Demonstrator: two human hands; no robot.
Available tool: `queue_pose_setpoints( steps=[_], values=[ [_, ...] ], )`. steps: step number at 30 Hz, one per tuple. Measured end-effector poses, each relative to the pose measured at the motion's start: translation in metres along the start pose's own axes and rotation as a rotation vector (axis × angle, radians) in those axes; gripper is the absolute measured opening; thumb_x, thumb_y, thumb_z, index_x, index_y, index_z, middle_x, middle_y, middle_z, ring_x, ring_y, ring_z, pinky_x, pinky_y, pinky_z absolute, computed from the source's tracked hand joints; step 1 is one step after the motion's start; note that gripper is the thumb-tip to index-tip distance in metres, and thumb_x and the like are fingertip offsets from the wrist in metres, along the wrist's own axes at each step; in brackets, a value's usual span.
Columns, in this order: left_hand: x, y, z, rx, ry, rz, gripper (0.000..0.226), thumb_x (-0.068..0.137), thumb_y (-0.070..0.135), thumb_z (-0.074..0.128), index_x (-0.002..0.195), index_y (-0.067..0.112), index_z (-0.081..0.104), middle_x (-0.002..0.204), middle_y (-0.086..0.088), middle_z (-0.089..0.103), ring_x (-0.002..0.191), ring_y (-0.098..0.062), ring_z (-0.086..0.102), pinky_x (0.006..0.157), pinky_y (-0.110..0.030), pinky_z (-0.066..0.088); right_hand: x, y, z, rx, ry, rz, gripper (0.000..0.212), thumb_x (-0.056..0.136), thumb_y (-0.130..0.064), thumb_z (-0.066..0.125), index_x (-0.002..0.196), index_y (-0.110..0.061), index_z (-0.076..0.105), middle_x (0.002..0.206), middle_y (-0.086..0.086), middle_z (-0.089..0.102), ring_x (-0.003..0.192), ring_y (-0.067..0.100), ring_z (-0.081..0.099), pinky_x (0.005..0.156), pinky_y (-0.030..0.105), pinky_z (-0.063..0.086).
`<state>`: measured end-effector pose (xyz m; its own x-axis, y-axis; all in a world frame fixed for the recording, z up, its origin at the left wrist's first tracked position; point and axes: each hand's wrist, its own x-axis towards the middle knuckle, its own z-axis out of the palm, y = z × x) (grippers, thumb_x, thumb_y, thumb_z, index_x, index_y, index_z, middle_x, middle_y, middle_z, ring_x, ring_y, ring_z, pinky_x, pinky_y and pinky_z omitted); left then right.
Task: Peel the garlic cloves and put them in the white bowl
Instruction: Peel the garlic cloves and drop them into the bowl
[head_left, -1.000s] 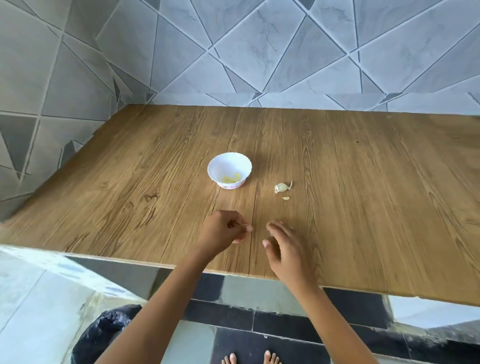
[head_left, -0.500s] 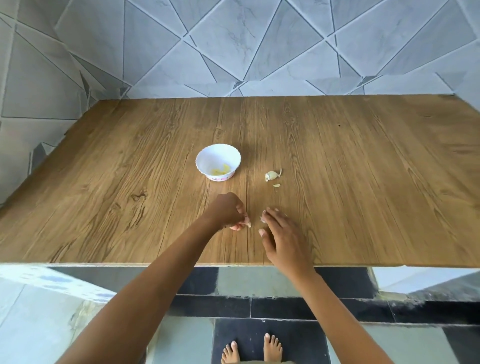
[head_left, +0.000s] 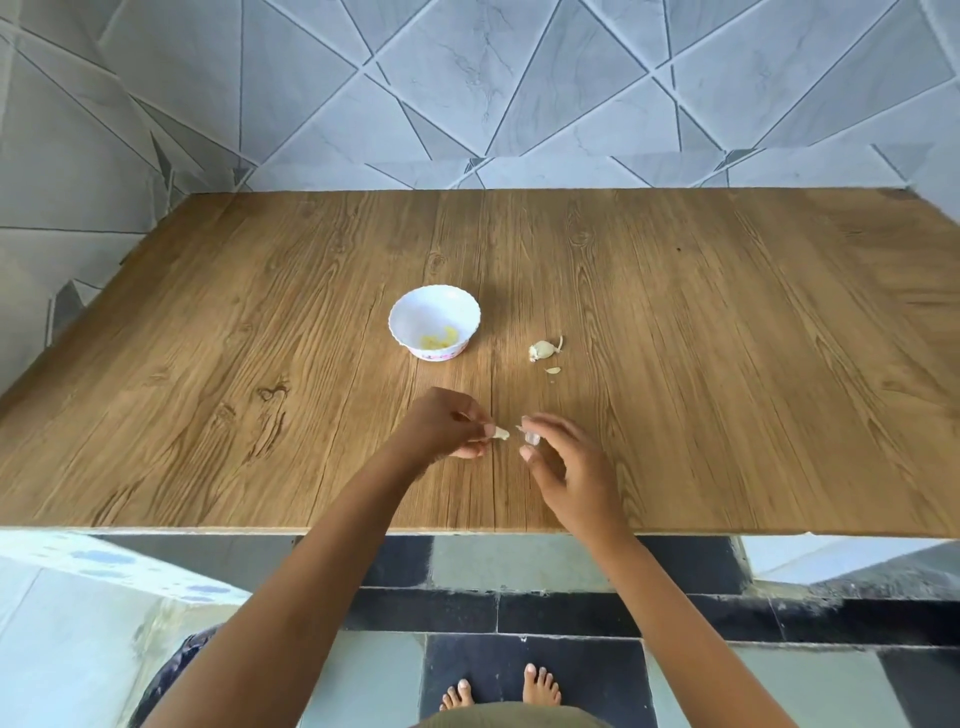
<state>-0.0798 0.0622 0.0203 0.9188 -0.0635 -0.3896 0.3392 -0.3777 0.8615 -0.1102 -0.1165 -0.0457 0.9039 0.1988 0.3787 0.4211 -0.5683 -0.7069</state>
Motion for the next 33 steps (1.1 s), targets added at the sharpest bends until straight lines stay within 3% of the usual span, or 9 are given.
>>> queue_pose_setpoints(
  steps=[6, 12, 17, 21, 24, 29, 33],
  values=[
    [-0.008, 0.003, -0.002, -0.226, -0.04, 0.005, 0.007, 0.086, 0.003, 0.065, 0.091, 0.0, 0.068, 0.076, -0.009, 0.07, 0.068, -0.009, 0.068, 0.066, -0.019, 0.056, 0.021, -0.017, -0.002, 0.44, -0.075, 0.262, 0.014, 0.088, -0.011, 0.063, 0.101, -0.008, 0.069, 0.085, 0.0, 0.072, 0.077, 0.006, 0.069, 0.066, 0.018, 0.054],
    [-0.007, 0.004, 0.0, -0.271, -0.021, 0.019, 0.006, 0.084, 0.006, 0.068, 0.087, 0.001, 0.068, 0.073, -0.007, 0.069, 0.064, -0.008, 0.068, 0.061, -0.018, 0.055, 0.029, -0.016, -0.004, 0.417, -0.059, 0.264, 0.013, 0.088, -0.01, 0.064, 0.086, -0.021, 0.069, 0.074, -0.007, 0.07, 0.069, 0.005, 0.066, 0.065, 0.019, 0.052],
    [-0.008, 0.003, 0.005, -0.339, 0.011, -0.001, 0.012, 0.085, 0.008, 0.068, 0.09, -0.003, 0.067, 0.074, -0.008, 0.069, 0.064, -0.008, 0.067, 0.06, -0.017, 0.054, 0.03, -0.02, -0.004, 0.33, 0.04, 0.185, 0.01, 0.085, -0.007, 0.067, 0.09, -0.014, 0.072, 0.077, -0.011, 0.069, 0.071, 0.005, 0.067, 0.065, 0.018, 0.054],
    [-0.007, -0.001, 0.005, -0.418, -0.002, 0.001, 0.001, 0.086, 0.004, 0.065, 0.085, 0.004, 0.066, 0.076, -0.008, 0.069, 0.069, -0.012, 0.068, 0.068, -0.02, 0.057, 0.03, -0.024, -0.006, 0.522, 0.05, 0.33, 0.015, 0.084, -0.006, 0.068, 0.084, -0.021, 0.07, 0.073, 0.001, 0.072, 0.066, 0.007, 0.066, 0.064, 0.02, 0.053],
    [-0.008, -0.003, 0.005, -0.457, -0.003, 0.019, 0.004, 0.086, 0.0, 0.064, 0.086, 0.004, 0.066, 0.078, -0.01, 0.069, 0.071, -0.013, 0.068, 0.069, -0.021, 0.057, 0.031, -0.027, -0.006, 0.679, 0.072, 0.468, 0.011, 0.083, -0.004, 0.069, 0.084, -0.014, 0.071, 0.071, 0.007, 0.07, 0.062, 0.009, 0.064, 0.06, 0.018, 0.051],
    [-0.008, -0.005, 0.003, -0.474, -0.009, 0.031, 0.006, 0.085, -0.001, 0.064, 0.087, 0.004, 0.067, 0.079, -0.01, 0.07, 0.071, -0.013, 0.068, 0.069, -0.02, 0.057, 0.032, -0.031, -0.007, 0.74, 0.066, 0.509, 0.01, 0.082, -0.003, 0.068, 0.093, -0.003, 0.069, 0.076, 0.006, 0.071, 0.065, 0.006, 0.066, 0.06, 0.016, 0.051],
    [-0.008, -0.006, 0.005, -0.42, 0.028, 0.069, 0.008, 0.084, -0.004, 0.065, 0.087, 0.004, 0.067, 0.079, -0.011, 0.068, 0.07, -0.011, 0.067, 0.068, -0.019, 0.057, 0.035, -0.036, -0.008, 0.816, 0.044, 0.568, 0.011, 0.082, -0.005, 0.069, 0.092, -0.009, 0.069, 0.084, 0.004, 0.072, 0.074, 0.007, 0.069, 0.063, 0.016, 0.052]
  ],
)
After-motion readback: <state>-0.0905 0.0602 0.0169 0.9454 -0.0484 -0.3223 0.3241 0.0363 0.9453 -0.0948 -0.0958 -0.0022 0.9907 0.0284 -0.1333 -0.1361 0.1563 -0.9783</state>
